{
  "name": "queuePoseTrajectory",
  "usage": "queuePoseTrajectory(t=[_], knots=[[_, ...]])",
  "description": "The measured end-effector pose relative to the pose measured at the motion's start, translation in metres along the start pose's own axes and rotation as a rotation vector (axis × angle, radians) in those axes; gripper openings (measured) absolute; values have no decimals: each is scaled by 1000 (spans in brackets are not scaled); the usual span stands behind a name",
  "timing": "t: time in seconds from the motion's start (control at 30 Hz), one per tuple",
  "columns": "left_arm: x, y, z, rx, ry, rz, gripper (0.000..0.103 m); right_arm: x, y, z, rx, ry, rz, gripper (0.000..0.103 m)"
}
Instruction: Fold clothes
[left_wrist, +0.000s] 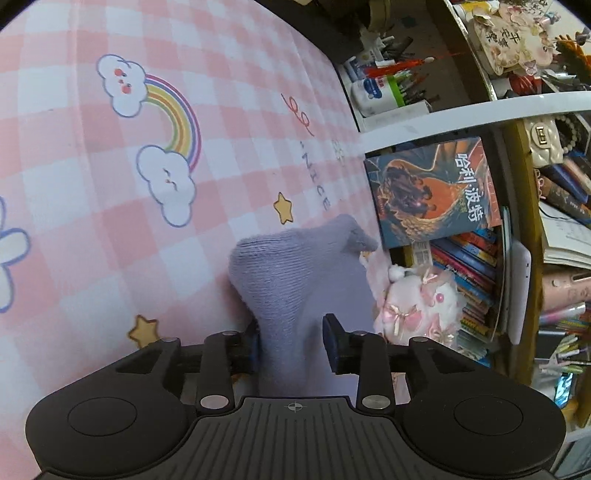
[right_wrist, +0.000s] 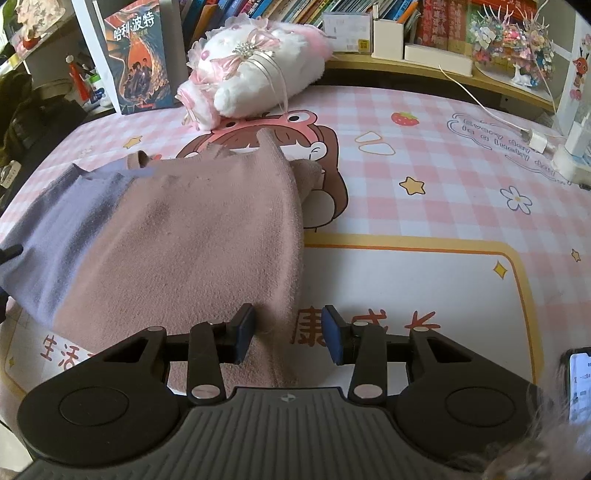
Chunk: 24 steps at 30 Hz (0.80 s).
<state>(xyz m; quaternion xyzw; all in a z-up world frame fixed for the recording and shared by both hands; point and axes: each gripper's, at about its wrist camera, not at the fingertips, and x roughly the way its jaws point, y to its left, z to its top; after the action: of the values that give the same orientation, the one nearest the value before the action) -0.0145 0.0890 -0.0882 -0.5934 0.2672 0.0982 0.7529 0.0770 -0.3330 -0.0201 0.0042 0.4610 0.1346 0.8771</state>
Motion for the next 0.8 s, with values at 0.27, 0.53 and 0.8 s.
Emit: queuePoseTrajectory(t=[0.27,0.53,0.8], knots=[[1,-16,-1,39,-27,23,11,1,3,2,0,4,-9,38],[3,-13,13,110,-25,69,12,2,9,8,-16,13,26,39],[4,-10,21,132,-40,87,12,3,5,20,-12,-8,33,40]])
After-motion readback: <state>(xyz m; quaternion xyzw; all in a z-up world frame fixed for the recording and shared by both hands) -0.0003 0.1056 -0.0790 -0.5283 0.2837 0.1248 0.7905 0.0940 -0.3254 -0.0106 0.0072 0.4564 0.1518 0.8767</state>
